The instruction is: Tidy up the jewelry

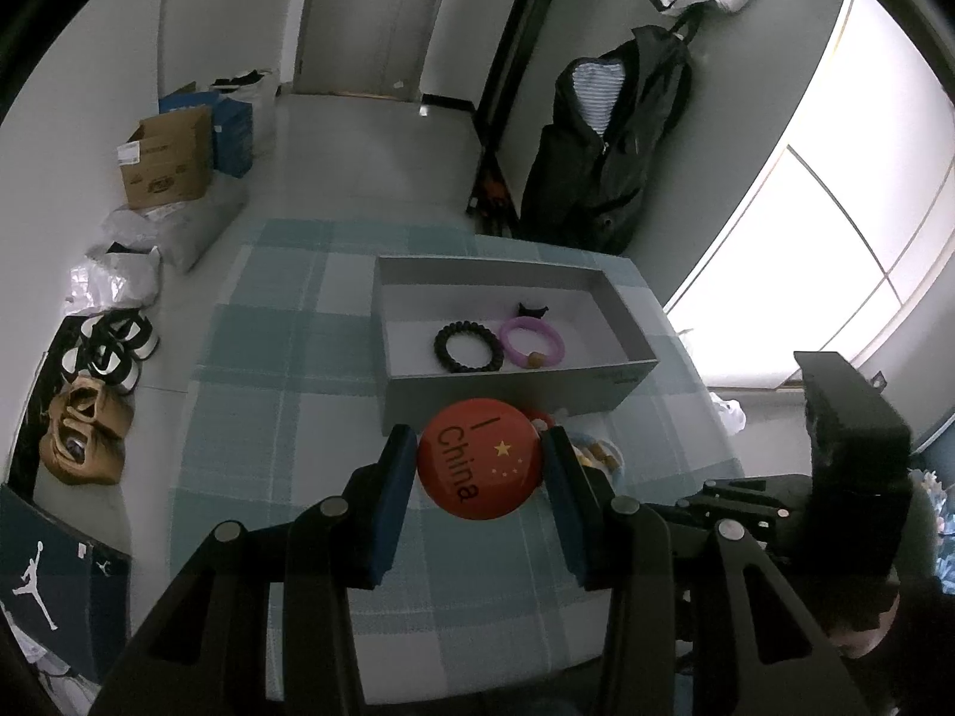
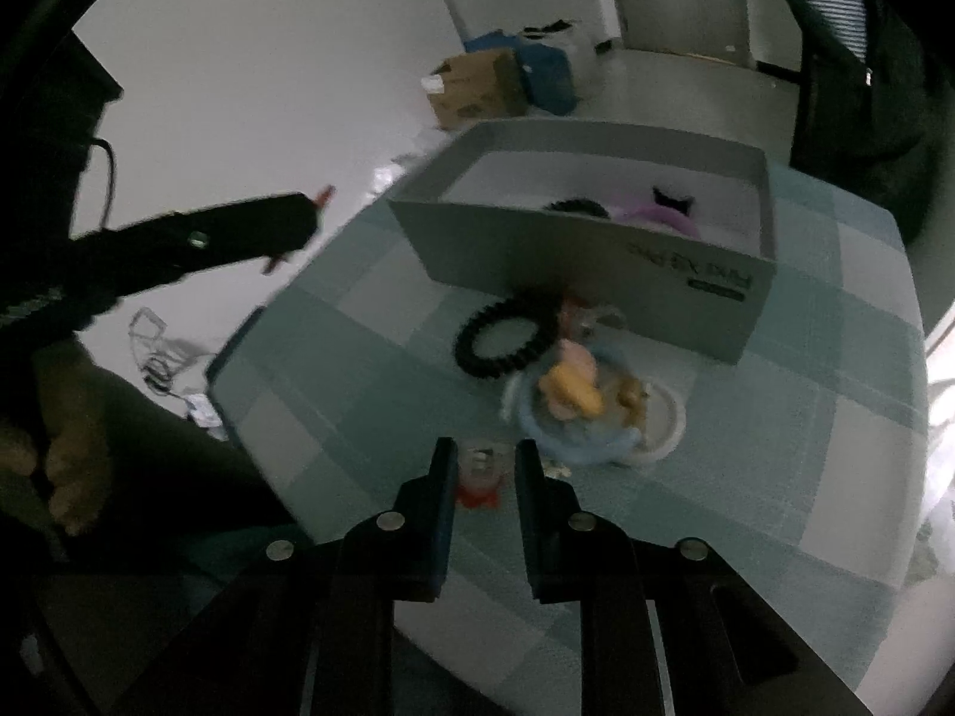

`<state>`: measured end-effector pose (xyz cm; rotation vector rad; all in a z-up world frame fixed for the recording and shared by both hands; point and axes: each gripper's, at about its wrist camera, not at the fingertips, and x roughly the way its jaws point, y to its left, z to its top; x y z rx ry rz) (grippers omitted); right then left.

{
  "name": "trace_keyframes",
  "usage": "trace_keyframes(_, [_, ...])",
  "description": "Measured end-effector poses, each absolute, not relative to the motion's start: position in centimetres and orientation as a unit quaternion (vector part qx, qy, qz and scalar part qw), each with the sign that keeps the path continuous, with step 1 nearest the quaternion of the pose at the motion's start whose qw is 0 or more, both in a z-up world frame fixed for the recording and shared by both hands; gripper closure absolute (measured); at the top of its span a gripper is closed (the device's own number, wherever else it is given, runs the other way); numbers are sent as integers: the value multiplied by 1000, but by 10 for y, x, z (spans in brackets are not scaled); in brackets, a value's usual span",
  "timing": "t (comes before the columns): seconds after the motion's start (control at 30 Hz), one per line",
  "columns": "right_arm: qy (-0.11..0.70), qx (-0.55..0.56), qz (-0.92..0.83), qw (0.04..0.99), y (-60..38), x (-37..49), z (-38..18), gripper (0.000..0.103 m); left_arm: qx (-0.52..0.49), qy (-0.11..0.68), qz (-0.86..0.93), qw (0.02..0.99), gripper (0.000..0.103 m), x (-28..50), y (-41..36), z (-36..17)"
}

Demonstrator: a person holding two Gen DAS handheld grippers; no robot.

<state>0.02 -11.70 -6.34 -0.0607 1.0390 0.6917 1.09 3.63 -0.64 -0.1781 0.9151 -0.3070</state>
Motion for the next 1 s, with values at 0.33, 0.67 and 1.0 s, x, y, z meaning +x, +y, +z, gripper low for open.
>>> trace_keyframes(0.33, [447, 31, 353, 821, -122, 4, -33, 85, -98, 434, -144, 884, 65, 15, 37, -4])
trace_keyframes(0.67, [402, 88, 344, 844, -136, 30, 3, 85, -113, 425, -146, 887, 65, 33, 34, 3])
trace_keyframes(1.0, [400, 134, 322, 848, -144, 66, 7, 85, -134, 428, -148, 882, 65, 62, 29, 3])
